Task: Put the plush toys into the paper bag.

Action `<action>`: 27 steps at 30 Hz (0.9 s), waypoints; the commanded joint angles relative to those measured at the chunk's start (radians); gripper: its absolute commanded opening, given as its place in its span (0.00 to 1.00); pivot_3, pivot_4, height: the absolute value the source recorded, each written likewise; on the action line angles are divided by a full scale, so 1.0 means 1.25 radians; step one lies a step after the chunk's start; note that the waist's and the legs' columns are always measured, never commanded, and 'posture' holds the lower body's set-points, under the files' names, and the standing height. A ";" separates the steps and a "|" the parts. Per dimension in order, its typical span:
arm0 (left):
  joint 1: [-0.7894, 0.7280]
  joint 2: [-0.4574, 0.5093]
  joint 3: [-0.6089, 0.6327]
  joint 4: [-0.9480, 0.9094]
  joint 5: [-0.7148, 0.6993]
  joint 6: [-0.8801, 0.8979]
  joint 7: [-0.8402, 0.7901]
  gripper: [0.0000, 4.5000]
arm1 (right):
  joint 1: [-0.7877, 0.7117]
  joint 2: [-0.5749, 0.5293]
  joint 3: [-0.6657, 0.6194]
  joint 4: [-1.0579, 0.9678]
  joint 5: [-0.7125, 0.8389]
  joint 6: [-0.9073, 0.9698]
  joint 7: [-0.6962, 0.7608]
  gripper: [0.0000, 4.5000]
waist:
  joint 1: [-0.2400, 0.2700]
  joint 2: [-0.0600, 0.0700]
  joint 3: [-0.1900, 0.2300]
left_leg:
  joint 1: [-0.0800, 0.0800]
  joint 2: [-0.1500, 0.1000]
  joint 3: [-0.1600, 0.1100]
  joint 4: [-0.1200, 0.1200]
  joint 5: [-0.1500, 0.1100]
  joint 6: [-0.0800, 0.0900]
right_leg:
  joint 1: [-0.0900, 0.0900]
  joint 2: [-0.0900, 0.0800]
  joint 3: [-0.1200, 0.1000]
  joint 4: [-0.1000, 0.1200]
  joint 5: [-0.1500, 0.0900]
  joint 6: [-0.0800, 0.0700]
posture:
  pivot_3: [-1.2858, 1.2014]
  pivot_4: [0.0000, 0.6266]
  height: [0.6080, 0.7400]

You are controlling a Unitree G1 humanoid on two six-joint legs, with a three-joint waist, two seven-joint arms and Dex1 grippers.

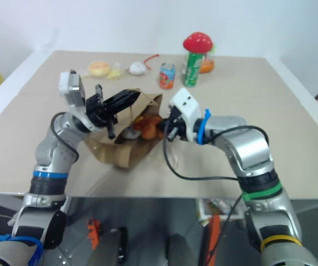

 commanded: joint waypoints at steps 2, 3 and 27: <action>-0.012 0.003 0.008 -0.023 -0.006 -0.010 -0.004 0.00 | -0.060 0.077 0.023 0.033 -0.020 -0.025 -0.038 0.04 | 0.000 0.000 0.000 | 0.000 0.000 0.000 -0.001 0.000 0.000 | 0.000 0.000 0.000 0.000 0.000 0.000 | 0.52 0.24 1.00; -0.012 0.003 0.008 -0.023 -0.006 -0.010 -0.003 0.00 | -0.059 0.097 0.035 0.047 -0.028 -0.030 -0.045 0.04 | 0.000 0.000 0.000 | 0.000 0.000 0.000 -0.002 0.000 0.000 | -0.001 0.001 0.000 0.000 0.000 0.001 | 0.52 0.24 1.00; -0.019 -0.001 0.008 -0.016 -0.005 -0.011 0.003 0.00 | -0.035 0.069 -0.084 0.087 0.011 -0.009 -0.010 0.90 | 0.000 0.000 0.000 | 0.000 0.001 -0.001 -0.003 0.001 0.000 | -0.001 0.002 0.000 0.001 0.000 0.000 | 0.52 0.24 1.00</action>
